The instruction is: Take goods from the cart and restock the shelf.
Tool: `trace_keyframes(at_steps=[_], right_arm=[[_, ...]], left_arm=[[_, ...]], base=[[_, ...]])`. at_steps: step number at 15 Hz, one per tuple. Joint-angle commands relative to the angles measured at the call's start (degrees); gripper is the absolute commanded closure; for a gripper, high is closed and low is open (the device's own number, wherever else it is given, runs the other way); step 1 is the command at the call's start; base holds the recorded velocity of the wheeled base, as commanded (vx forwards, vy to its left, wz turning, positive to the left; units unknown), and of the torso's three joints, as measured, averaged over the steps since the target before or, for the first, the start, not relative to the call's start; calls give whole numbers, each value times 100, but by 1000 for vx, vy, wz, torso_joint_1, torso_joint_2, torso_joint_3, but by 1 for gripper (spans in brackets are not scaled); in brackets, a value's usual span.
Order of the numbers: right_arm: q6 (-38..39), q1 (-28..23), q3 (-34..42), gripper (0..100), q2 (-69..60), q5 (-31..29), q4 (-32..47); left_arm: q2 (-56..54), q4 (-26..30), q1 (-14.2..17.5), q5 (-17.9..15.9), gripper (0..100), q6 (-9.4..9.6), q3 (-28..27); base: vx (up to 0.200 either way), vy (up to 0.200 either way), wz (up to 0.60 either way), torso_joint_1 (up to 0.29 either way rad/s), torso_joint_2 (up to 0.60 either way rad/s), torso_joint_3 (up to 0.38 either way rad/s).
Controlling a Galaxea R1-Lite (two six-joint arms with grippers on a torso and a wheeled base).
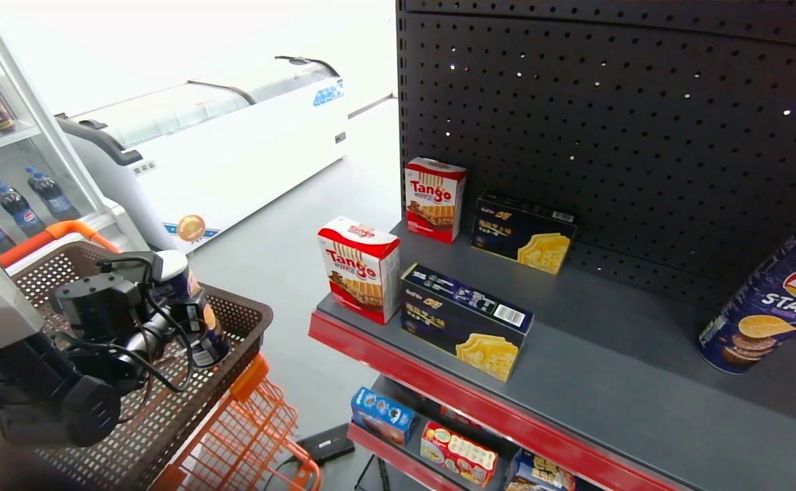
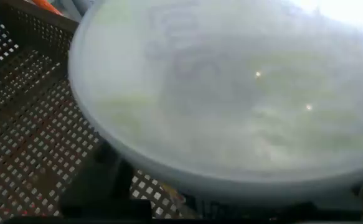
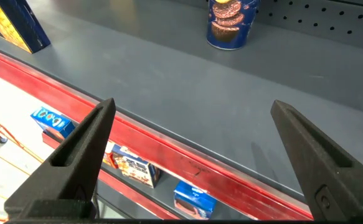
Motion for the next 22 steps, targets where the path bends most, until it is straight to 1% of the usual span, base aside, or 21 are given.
trace_keyframes(at_steps=[1, 3, 5, 6, 8, 9, 10, 11, 12, 13, 15, 16, 17, 18, 19, 20, 21, 22], right_arm=[[-1, 4, 0, 0, 6, 0, -2], [-1, 4, 0, 0, 6, 0, -2], [-1, 4, 0, 0, 6, 0, -2], [-1, 4, 0, 0, 6, 0, -2], [-1, 4, 0, 0, 6, 0, -2], [-1, 4, 0, 0, 6, 0, -2], [-1, 4, 0, 0, 6, 0, -2], [-1, 4, 0, 0, 6, 0, -2], [-1, 4, 0, 0, 6, 0, -2], [-1, 4, 0, 0, 6, 0, -2], [-1, 4, 0, 0, 6, 0, -2], [-1, 4, 0, 0, 6, 0, -2], [-1, 4, 0, 0, 6, 0, -2], [-1, 4, 0, 0, 6, 0, -2], [-1, 4, 0, 0, 6, 0, -2], [-1, 4, 0, 0, 6, 0, -2], [-1, 4, 0, 0, 6, 0, -2], [-1, 4, 0, 0, 6, 0, -2]], left_arm=[[84, -1, -1, 8, 100, 8, -115], [119, -19, -28, 8, 100, 8, -309], [49, 17, -45, -1, 100, 149, -520], [-180, 122, -81, -10, 100, 158, -722], [-654, 860, -160, -71, 100, 167, -1073], [-874, 1194, -168, -185, 100, 167, -1232], [-971, 1361, -195, -238, 100, 167, -1311], [-1340, 1985, -265, -423, 100, 167, -1513], [-1691, 2416, -344, -572, 100, 167, -1566], [-1885, 2460, -415, -625, 100, 158, -1671], [-2254, 2548, -713, -660, 100, 158, -1697], [-2500, 2785, -995, -660, 100, 149, -1653], [-2570, 3049, -1109, -651, 100, 114, -1689], [-2605, 3137, -1206, -730, 100, 123, -1733], [-2693, 3119, -1399, -976, 100, 114, -1715], [-2931, 3172, -1610, -1767, 100, 70, -1618], [-3071, 3260, -1645, -2251, 100, 61, -1522], [-3142, 3321, -1671, -2418, 100, 61, -1486]], base=[[0, 0, 0, 0, 0, 0], [0, 0, 0, 0, 0, 0], [0, 0, 0, 0, 0, 0], [0, 0, 0, 0, 0, 0], [0, 0, 0, 0, 0, 0], [0, 0, 0, 0, 0, 0], [0, 0, 0, 0, 0, 0], [0, 0, 0, 0, 0, 0], [0, 0, 0, 0, 0, 0], [0, 0, 0, 0, 0, 0], [0, 0, 0, 0, 0, 0], [0, 0, 0, 0, 0, 0], [0, 0, 0, 0, 0, 0], [0, 0, 0, 0, 0, 0], [0, 0, 0, 0, 0, 0], [0, 0, 0, 0, 0, 0], [0, 0, 0, 0, 0, 0], [0, 0, 0, 0, 0, 0]])
